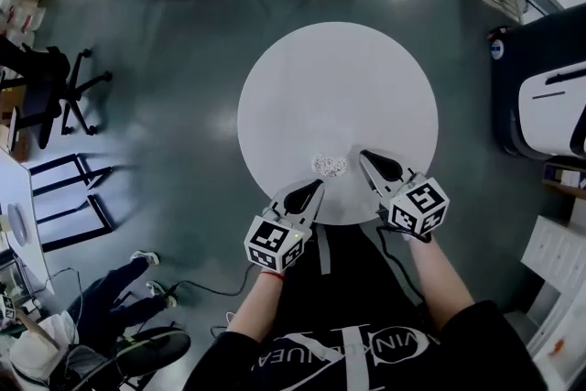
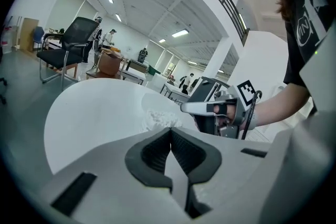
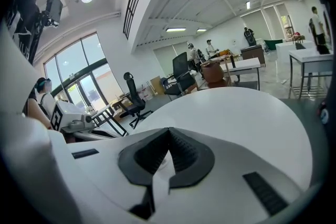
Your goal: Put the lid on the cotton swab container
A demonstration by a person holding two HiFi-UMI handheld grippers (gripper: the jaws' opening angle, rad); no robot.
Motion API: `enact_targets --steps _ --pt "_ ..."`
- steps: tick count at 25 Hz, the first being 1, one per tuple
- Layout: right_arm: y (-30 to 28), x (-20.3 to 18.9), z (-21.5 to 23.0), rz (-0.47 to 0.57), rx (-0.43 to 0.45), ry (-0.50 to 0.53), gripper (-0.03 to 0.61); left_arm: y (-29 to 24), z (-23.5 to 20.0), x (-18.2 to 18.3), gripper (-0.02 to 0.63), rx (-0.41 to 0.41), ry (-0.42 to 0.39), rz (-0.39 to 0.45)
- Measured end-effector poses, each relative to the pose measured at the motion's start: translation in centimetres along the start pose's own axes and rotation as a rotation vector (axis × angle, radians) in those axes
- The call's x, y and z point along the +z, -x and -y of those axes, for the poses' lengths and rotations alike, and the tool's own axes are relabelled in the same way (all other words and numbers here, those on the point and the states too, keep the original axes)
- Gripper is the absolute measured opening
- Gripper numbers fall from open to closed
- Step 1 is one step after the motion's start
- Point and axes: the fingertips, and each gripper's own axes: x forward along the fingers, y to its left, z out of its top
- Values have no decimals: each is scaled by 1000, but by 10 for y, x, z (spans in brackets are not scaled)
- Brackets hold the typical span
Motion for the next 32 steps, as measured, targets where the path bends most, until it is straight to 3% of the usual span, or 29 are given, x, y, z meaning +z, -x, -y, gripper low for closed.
enact_targets --steps 6,11,21,25,27,29,32 --pt "-37 4 30 -72 53 18 2 -4 -6 -1 8 7 -25 -12" --pt "-62 -6 31 -166 212 -16 2 -9 -6 -4 8 4 -36 -18" --pt "-68 7 12 -152 437 -38 2 -10 -10 -7 8 22 -34 -8" --pt "-69 10 12 -151 448 -24 2 -10 -13 -8 8 28 -56 -25" --pt "-70 9 18 -177 426 -61 3 -9 -13 -8 8 31 -55 -23" --pt "-69 13 19 -194 460 -139 4 -8 -11 -8 8 32 -57 -20" --pt "-67 25 13 -217 564 -260 114 -8 -6 -8 8 26 -64 -19"
